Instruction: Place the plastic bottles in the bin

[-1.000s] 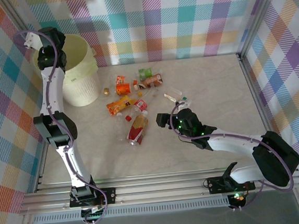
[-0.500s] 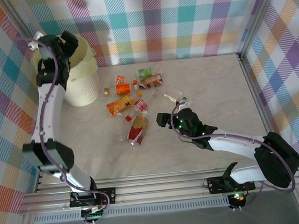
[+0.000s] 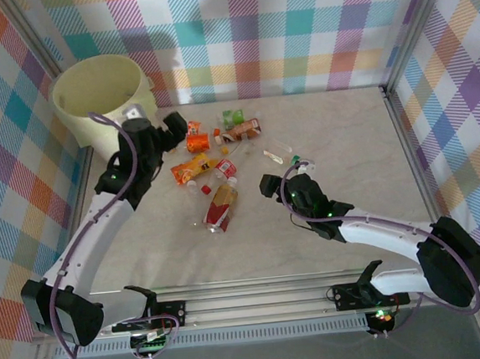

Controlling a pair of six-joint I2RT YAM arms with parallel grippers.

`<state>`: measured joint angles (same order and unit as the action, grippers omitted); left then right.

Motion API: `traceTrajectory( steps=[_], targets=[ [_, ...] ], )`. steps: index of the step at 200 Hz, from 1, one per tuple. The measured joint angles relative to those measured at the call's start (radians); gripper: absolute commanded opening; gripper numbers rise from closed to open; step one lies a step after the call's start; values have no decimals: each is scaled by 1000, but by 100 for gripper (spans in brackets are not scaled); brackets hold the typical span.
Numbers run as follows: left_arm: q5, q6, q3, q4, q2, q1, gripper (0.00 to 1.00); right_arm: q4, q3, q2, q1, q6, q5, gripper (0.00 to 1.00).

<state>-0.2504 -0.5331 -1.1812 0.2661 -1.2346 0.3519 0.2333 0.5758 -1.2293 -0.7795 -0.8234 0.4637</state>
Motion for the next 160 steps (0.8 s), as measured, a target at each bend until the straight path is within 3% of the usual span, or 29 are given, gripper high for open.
traceTrajectory(
  steps=[77,160],
  targets=[
    [106,60,170,204,-39,13,99,-62,-7,-14,0,-31,60,100],
    [240,144,248,224,-207,13,91,-97,35,-64,0,-28,59,100]
  ],
)
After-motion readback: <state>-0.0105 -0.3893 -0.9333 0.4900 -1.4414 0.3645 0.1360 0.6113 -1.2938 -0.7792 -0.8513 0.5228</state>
